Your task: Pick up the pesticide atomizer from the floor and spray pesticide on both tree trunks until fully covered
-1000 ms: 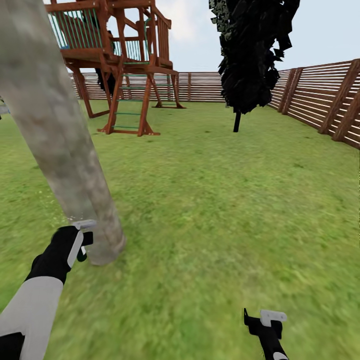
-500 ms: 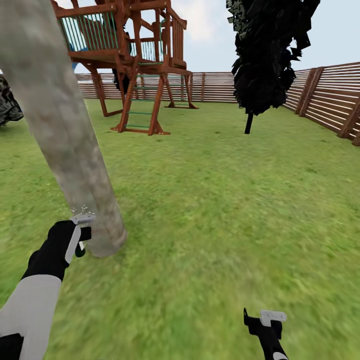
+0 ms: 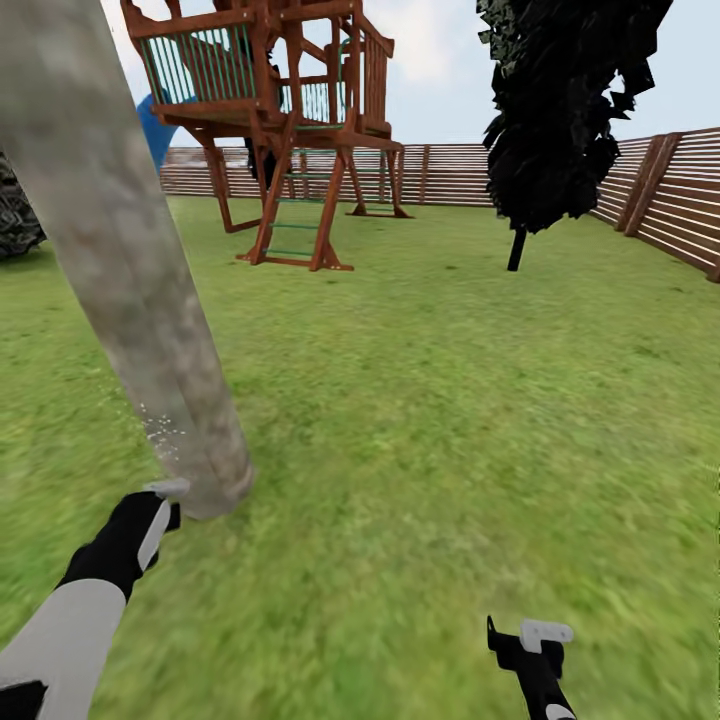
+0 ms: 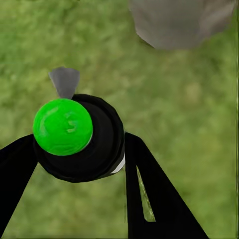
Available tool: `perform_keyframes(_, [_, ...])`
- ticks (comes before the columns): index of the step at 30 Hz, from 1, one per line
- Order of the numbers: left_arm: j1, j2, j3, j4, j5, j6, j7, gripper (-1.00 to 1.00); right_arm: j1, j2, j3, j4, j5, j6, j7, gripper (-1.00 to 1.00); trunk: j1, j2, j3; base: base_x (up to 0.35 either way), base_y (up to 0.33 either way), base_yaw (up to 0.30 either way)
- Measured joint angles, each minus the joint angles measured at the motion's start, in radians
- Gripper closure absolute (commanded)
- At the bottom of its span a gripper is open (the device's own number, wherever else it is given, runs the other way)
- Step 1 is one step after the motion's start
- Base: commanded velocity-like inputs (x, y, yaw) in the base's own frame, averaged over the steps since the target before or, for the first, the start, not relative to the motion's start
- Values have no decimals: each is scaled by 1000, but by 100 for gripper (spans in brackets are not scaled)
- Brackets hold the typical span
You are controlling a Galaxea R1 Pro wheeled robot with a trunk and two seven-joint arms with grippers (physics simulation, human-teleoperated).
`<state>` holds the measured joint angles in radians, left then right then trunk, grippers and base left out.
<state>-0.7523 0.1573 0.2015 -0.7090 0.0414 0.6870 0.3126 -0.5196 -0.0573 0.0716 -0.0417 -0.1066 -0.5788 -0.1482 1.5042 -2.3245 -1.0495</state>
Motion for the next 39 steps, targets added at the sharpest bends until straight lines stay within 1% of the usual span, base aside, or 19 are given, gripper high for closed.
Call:
perform_keyframes(3, [5, -1, 2, 2, 1, -35, 8, 100, 0, 0, 0, 0, 0, 0, 0, -100, 0, 0, 0, 13, -274, 2])
perform_keyframes(7, [6, -3, 2, 2, 3, -40, 8, 100, 0, -1, 0, 1, 0, 0, 0, -100, 0, 0, 0, 75, -277, 0])
perform_keyframes(9, [6, -10, 2, 3, 7, -41, 8, 100, 0, 0, 0, 1, 0, 0, 0, -100, 0, 0, 0, 93, -277, 103])
perform_keyframes(11, [6, -18, 2, 16, 6, -42, 7, 100, 0, 0, 0, 1, 0, 0, 0, -100, 0, 0, 0, 108, -275, 234])
perform_keyframes(14, [6, -19, 2, 42, 3, -46, 6, 100, 0, 1, 0, 2, 0, 0, 0, -100, 0, 0, 0, 163, -252, 272])
perform_keyframes(18, [6, -20, -2, 46, 2, -58, 6, 100, 0, 0, 0, 2, 0, 0, 0, -100, 0, 0, 0, 182, -240, 278])
perform_keyframes(31, [6, -27, -4, 46, 5, -60, 6, 100, 0, 1, 0, 2, 2, 0, 0, -100, 0, 0, 0, 184, -235, 278])
perform_keyframes(39, [6, -28, -4, 47, 5, -67, 6, 100, 0, 0, 0, 1, 2, 0, 0, -100, 0, 0, 0, 230, -192, 37])
